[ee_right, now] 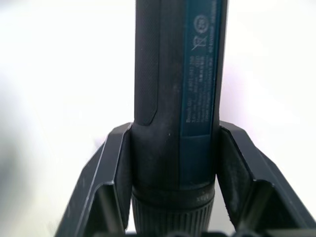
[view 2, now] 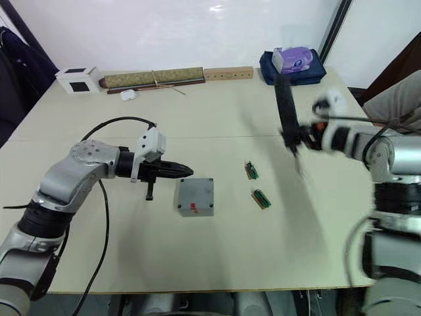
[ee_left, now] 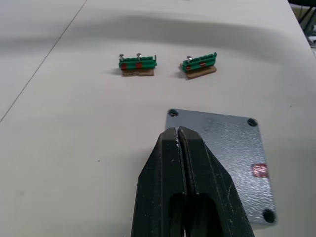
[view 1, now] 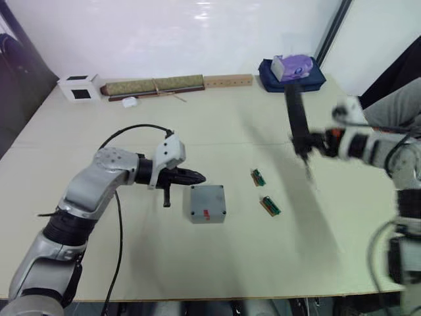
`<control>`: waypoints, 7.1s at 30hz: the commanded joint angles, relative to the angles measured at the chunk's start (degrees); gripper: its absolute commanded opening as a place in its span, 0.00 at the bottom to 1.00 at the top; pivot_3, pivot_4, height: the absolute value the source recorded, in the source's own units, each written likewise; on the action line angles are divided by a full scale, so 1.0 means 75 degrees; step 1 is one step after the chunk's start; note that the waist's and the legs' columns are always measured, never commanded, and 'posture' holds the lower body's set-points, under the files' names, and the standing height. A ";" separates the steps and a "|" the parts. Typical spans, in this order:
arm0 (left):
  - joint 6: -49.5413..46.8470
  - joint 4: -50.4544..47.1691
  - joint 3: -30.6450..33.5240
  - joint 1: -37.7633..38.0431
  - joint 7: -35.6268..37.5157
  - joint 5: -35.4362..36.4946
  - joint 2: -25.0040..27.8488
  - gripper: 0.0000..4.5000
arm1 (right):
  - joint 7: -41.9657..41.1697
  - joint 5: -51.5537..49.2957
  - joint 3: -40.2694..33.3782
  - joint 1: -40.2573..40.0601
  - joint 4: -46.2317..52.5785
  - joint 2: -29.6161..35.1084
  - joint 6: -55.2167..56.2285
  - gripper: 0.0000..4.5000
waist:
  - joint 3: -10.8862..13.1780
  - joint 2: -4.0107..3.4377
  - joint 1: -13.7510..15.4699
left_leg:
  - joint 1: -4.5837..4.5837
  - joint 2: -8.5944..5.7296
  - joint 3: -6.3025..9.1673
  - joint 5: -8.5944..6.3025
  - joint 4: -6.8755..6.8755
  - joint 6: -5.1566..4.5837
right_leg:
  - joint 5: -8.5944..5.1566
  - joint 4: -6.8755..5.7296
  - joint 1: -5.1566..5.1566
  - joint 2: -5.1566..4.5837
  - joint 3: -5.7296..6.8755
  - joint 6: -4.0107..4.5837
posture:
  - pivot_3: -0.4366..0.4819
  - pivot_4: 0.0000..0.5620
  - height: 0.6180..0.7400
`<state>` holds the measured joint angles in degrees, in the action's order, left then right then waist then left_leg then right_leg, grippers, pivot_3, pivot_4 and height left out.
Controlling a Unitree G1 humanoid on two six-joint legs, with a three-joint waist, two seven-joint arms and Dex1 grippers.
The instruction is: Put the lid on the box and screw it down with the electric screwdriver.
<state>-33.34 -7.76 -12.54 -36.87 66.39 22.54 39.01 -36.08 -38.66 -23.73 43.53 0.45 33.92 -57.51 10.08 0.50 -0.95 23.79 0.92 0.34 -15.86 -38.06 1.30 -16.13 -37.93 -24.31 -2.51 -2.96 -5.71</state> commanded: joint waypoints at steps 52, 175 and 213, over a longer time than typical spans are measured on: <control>0.0651 -0.0171 -0.1088 0.0773 0.0082 -0.1301 -0.0067 0.00 | 0.1804 0.2023 0.4294 -0.4498 0.3261 -0.3125 0.4856 0.39 | -0.0016 0.0008 -0.0027 | -0.0109 -0.0026 0.0001 0.0012 -0.0018 0.0019 | 0.0008 0.0003 0.0124 -0.0017 0.0000 -0.0016 | 0.48 0.27 1.00; 0.0132 -0.0368 -0.0214 0.0189 0.0751 0.0046 0.0097 0.00 | 0.1314 -0.1021 0.0818 -0.2457 0.1511 0.3684 -0.4087 1.00 | 0.0009 -0.0010 -0.0004 | 0.0034 -0.0026 0.0005 -0.0005 -0.0009 -0.0016 | 0.0004 0.0082 0.0014 -0.0021 0.0005 -0.0026 | 0.48 0.27 1.00; 0.0898 0.1747 -0.0850 -0.0002 0.0375 -0.1366 -0.0511 0.00 | 0.0184 -0.0789 0.4735 -0.3770 0.5117 0.0501 -0.0804 1.00 | -0.0001 0.0009 0.0032 | 0.0037 -0.0029 0.0015 -0.0004 -0.0077 -0.0014 | 0.0020 0.0020 0.0016 -0.0022 0.0011 -0.0033 | 0.48 0.27 1.00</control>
<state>-29.21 4.07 -18.77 -34.60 68.00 12.77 36.32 -35.14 -42.42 13.06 14.74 37.28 39.59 -63.78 10.08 0.57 -0.72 24.06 0.71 0.45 -15.88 -38.66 1.19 -15.98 -37.81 -24.19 -2.67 -2.88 -5.96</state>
